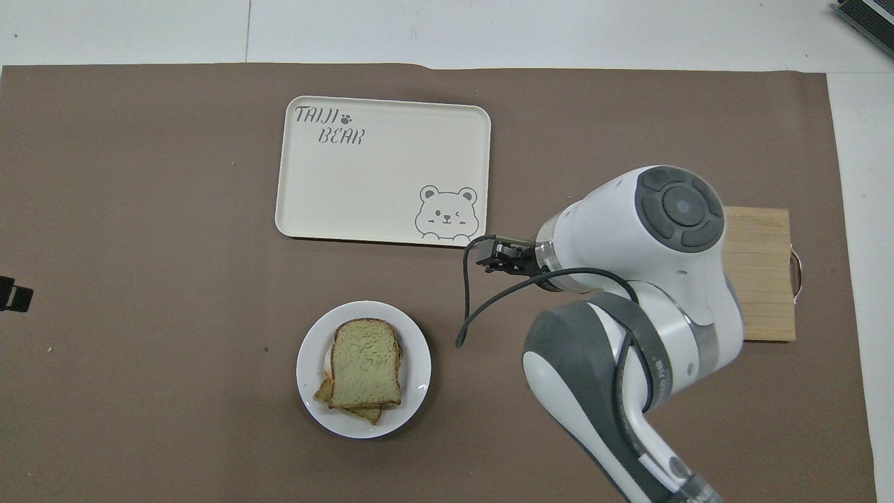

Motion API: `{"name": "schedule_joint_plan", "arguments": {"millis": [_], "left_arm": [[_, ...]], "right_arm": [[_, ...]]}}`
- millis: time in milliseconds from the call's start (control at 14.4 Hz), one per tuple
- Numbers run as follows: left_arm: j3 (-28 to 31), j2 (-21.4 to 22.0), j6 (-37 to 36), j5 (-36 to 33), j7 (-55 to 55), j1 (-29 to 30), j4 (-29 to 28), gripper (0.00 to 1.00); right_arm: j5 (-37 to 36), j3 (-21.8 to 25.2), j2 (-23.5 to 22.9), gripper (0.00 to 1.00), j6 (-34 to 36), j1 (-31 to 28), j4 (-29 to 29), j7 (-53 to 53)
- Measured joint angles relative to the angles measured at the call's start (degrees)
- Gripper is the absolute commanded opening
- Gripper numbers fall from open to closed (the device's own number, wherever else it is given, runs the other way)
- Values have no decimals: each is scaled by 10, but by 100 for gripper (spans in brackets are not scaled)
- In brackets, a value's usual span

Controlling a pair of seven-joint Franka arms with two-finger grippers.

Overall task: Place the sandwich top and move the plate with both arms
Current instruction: 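Withdraw the right gripper while the left gripper reaches toward the plate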

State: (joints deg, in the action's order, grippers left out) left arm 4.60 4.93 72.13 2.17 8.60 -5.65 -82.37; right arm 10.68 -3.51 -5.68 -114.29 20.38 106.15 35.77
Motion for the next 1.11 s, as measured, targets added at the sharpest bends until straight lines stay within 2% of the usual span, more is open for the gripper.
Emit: {"name": "schedule_joint_plan", "arguments": {"millis": [554, 831, 1108], "left_arm": [[3, 4, 3, 0, 0, 1, -5, 100], [5, 5, 13, 2, 0, 1, -11, 100], [13, 7, 41, 62, 0, 7, -49, 100]], "right_arm": [[-4, 1, 33, 100, 8, -106, -14, 0], [-28, 2, 48, 100, 46, -140, -42, -14], [-76, 3, 54, 100, 68, -142, -72, -38]]}}
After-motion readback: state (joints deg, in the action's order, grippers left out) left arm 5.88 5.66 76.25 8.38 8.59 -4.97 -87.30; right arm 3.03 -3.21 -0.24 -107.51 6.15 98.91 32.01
